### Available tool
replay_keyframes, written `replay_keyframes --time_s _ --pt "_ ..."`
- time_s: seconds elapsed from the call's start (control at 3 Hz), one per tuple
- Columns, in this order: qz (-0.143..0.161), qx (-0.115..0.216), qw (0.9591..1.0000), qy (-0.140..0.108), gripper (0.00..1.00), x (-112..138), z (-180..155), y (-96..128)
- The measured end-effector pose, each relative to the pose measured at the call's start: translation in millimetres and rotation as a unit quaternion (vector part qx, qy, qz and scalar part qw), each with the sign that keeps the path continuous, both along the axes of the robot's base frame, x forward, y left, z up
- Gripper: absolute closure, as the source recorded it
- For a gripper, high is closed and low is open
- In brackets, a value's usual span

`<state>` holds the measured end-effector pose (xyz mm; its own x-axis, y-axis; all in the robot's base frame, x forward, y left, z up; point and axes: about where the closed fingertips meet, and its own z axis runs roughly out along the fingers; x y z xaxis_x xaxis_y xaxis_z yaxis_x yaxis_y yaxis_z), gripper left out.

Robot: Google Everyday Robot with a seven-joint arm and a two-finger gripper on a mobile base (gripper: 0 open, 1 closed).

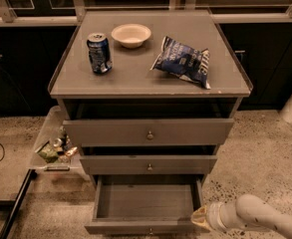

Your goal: Close bottom drawer

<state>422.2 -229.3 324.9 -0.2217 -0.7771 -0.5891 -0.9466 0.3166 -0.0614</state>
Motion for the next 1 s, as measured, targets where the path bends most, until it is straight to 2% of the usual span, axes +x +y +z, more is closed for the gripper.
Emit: replay_keyframes --time_s 0.33,0.67,1.0 --pt "0.011 0.003 0.9999 0.009 1.00 2.8 -41.3 7.1" --pt "0.022 0.012 0.9997 0.007 1.00 6.0 -75.1 14.8" --pt "0.038 0.019 0.9991 0.009 1.00 1.8 -97.3 23.1"
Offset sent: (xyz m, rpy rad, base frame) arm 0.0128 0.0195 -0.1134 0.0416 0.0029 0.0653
